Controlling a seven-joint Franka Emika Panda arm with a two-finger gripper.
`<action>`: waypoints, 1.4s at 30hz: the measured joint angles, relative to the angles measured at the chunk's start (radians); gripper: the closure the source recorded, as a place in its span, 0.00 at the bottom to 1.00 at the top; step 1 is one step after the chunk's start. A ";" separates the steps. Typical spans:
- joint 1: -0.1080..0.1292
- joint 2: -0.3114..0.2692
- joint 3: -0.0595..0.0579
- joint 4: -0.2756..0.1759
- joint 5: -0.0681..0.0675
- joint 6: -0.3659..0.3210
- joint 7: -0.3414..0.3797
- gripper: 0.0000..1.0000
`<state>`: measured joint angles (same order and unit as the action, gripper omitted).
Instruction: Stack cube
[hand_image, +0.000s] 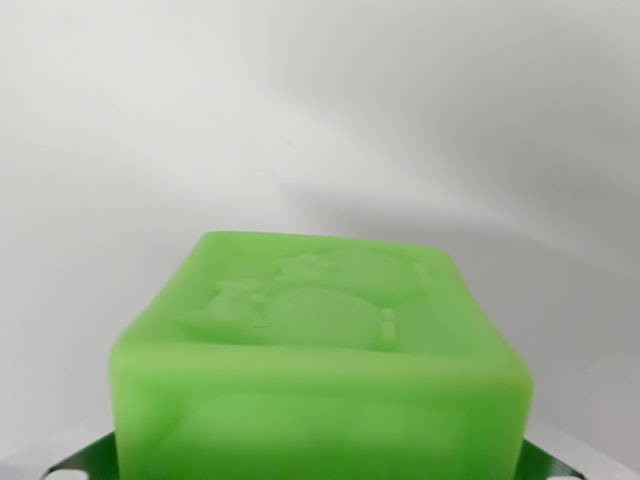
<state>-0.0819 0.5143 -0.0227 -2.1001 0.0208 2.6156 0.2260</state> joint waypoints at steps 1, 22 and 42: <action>0.000 -0.007 0.000 -0.001 0.000 -0.006 0.000 1.00; 0.026 -0.096 0.000 -0.013 -0.002 -0.083 0.006 1.00; 0.082 -0.135 0.001 -0.014 -0.004 -0.121 0.021 1.00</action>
<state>-0.0002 0.3789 -0.0220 -2.1140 0.0171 2.4949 0.2470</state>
